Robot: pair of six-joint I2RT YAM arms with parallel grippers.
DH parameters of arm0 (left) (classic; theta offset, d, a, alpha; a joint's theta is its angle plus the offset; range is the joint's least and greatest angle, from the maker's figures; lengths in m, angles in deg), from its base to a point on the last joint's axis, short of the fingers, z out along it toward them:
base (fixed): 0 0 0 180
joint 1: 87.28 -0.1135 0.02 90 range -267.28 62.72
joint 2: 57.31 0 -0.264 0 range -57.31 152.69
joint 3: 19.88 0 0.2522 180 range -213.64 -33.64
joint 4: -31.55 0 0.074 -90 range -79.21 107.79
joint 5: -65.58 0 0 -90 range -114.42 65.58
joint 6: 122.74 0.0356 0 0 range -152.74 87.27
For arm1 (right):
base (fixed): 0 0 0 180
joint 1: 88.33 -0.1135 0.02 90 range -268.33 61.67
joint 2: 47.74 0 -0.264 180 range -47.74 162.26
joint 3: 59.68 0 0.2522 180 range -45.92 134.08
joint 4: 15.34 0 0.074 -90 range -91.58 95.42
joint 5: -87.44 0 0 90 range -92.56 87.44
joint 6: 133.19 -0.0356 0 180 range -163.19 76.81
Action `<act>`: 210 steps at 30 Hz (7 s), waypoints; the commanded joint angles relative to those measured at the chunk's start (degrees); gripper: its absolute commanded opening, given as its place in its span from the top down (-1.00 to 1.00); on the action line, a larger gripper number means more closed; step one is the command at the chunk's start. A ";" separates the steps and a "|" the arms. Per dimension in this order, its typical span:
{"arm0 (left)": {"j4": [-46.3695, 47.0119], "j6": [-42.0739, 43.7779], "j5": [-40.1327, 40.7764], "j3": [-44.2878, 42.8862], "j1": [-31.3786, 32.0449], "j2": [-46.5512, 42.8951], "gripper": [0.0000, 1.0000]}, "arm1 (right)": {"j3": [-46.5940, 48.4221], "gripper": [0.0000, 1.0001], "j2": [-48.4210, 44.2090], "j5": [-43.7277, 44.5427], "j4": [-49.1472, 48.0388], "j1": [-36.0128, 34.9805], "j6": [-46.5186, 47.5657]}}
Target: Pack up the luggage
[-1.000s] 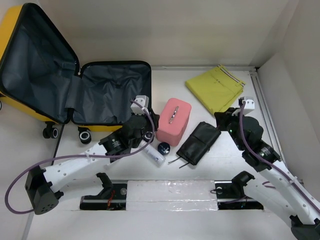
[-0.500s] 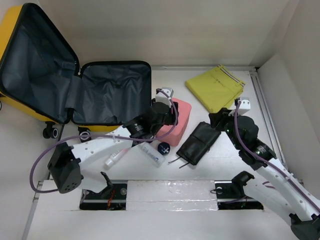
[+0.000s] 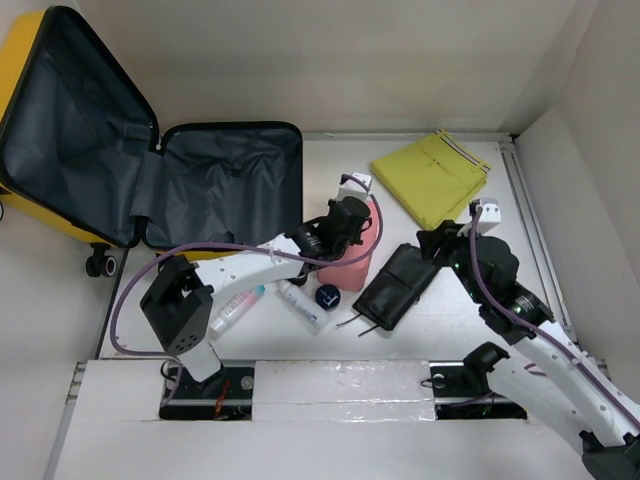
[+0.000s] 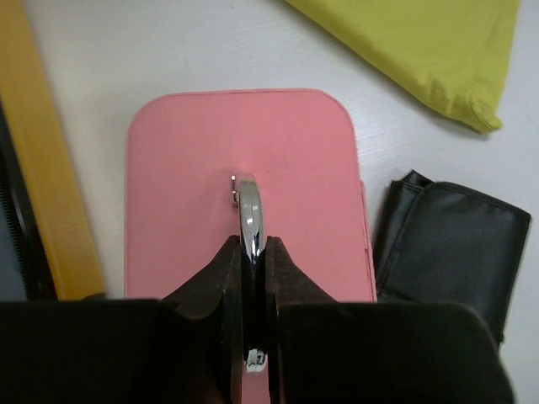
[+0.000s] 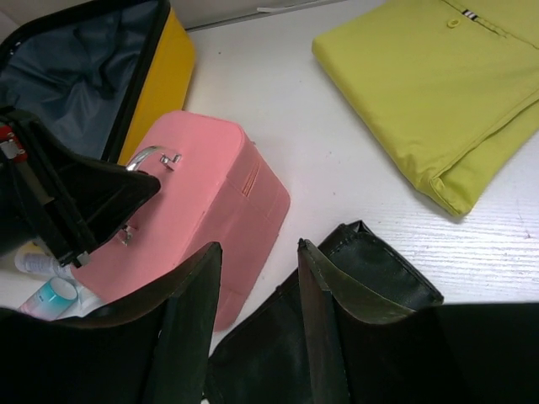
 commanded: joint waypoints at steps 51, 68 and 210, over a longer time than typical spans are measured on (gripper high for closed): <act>-9.56 19.25 -24.07 -29.80 -57.01 3.80 1.00 | -9.74 0.05 0.08 -6.29 -15.04 -1.50 -1.03; -7.82 21.54 -20.39 -29.62 -58.15 10.03 1.00 | -9.22 0.05 1.75 -5.76 -15.04 -2.03 -1.56; 4.85 -11.63 -25.37 -54.22 -19.03 34.92 1.00 | -7.37 -0.23 7.88 -18.07 -32.97 21.79 -12.98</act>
